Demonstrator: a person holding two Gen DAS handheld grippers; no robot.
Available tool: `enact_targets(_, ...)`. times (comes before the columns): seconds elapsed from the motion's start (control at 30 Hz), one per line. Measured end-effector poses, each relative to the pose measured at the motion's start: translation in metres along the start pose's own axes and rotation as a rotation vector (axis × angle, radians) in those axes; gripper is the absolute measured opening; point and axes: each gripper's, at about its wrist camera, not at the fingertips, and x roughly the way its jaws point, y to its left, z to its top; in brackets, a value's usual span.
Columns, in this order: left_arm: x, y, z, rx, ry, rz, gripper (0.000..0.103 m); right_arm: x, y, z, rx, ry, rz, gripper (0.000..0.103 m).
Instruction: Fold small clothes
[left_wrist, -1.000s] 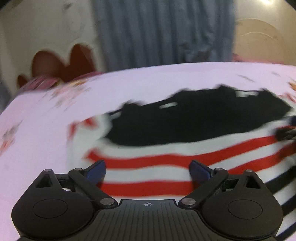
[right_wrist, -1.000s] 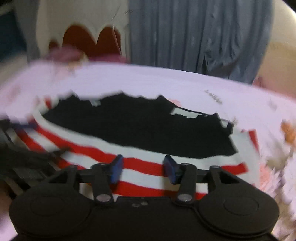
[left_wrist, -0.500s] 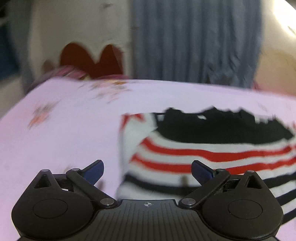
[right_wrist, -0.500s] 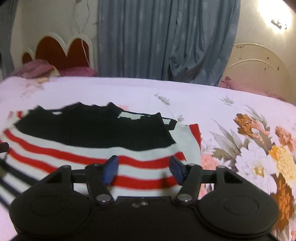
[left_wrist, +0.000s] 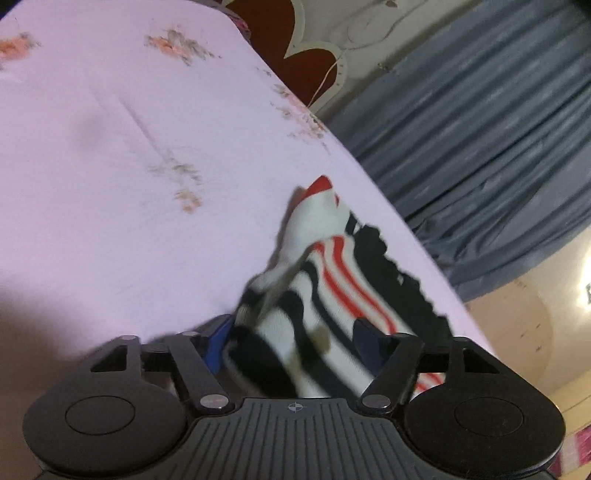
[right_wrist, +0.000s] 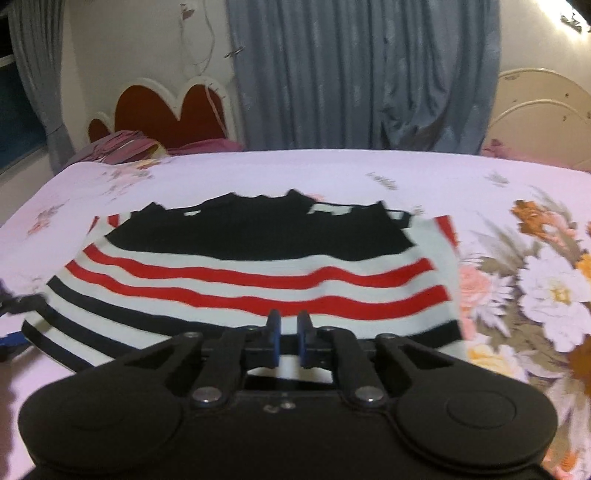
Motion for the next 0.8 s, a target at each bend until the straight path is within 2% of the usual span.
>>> enact_targets(0.1,0.021,0.003,0.006,-0.014,0.038,-0.021,0.026,0.019,0.012,0.009,-0.003,0.024,0.028,0.001)
enact_targets(0.13,0.025,0.004,0.006,-0.03,0.058,-0.04,0.024,0.024,0.016,0.013,-0.003,0.029,0.039,0.001)
enact_targets(0.17,0.024,0.006,0.009,-0.053,0.059,-0.058,0.023,0.031,0.02,0.017,-0.005,0.034,0.047,0.001)
enact_targets(0.27,0.004,-0.003,0.01,-0.036,-0.025,-0.158,0.022,0.044,0.032,0.026,-0.019,0.02,0.042,0.0)
enact_targets(0.33,0.011,0.001,0.004,-0.019,0.001,-0.121,0.022,0.052,0.036,0.025,-0.032,0.029,0.064,0.0)
enact_targets(0.37,0.023,0.008,0.001,-0.028,0.047,-0.076,0.022,0.065,0.038,0.02,-0.049,0.083,0.049,0.0)
enact_targets(0.43,0.024,0.017,0.002,-0.065,0.048,-0.117,0.023,0.071,0.041,0.013,-0.078,0.083,0.036,0.0)
enact_targets(0.5,0.023,0.012,0.002,-0.041,0.051,-0.111,0.023,0.067,0.042,0.015,-0.081,0.087,0.024,0.0)
enact_targets(0.63,0.019,0.006,0.007,-0.057,0.038,-0.13,0.022,0.063,0.043,0.013,-0.085,0.084,0.019,0.0)
enact_targets(0.73,0.007,-0.02,0.01,0.02,0.01,-0.146,0.022,0.054,0.04,0.017,-0.054,0.076,0.025,0.0)
enact_targets(0.8,-0.004,-0.042,0.011,0.084,0.0,-0.175,0.022,0.047,0.026,0.022,0.011,0.045,0.027,0.005)
